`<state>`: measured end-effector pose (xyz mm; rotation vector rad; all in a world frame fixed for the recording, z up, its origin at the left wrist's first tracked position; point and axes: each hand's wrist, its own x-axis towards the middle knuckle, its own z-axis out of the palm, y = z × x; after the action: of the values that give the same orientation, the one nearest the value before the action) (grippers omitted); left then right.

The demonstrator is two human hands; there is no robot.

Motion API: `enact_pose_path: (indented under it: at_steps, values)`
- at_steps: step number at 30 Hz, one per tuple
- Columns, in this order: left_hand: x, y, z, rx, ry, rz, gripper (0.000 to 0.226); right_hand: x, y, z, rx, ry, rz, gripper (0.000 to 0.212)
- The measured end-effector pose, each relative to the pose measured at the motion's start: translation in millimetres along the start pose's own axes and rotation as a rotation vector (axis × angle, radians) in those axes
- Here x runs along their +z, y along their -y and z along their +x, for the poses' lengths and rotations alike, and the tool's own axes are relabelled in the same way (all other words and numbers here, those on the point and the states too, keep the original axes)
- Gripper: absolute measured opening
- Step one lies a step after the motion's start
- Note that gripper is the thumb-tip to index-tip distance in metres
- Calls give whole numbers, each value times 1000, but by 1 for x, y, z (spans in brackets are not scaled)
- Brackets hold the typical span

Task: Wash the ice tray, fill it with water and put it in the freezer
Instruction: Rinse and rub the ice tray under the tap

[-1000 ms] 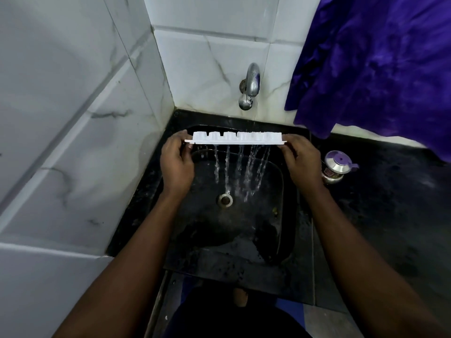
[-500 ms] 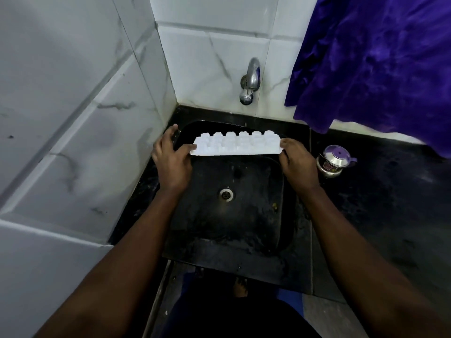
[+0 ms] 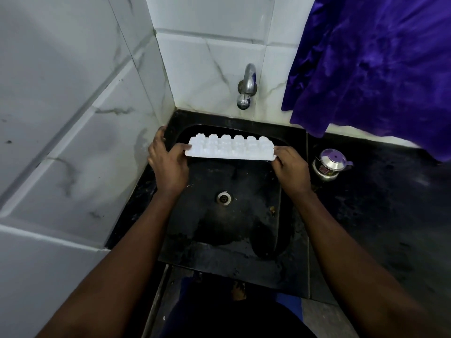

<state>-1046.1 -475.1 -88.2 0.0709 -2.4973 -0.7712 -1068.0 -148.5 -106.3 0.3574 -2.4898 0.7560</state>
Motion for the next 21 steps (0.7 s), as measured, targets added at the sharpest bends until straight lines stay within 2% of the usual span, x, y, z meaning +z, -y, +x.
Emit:
enact_pose_path:
  at_steps: [3,6,8,10,12,15,16,19,21]
  values:
    - [2,-2,8,-63,34,-193,18,-9,7,7,210,-25,218,15]
    - [2,-4,16,-109,147,-400,26,-16,12,17,400,-33,464,17]
    - [0,-10,17,-162,216,-619,23,-16,8,20,435,-33,490,21]
    - [-1,-15,19,-314,225,-813,22,-15,6,24,402,58,470,20]
    - [-2,-18,21,-457,232,-846,16,-12,6,24,431,172,481,19]
    - [-2,-17,21,-637,306,-874,10,-8,1,24,503,212,494,26]
    - [-3,-16,21,-696,332,-926,16,-8,2,25,534,220,513,27]
    - [-7,-14,19,-821,477,-1141,57,-7,9,22,595,285,615,22]
    - [-9,-16,17,-875,575,-1212,62,-6,14,18,610,313,652,21]
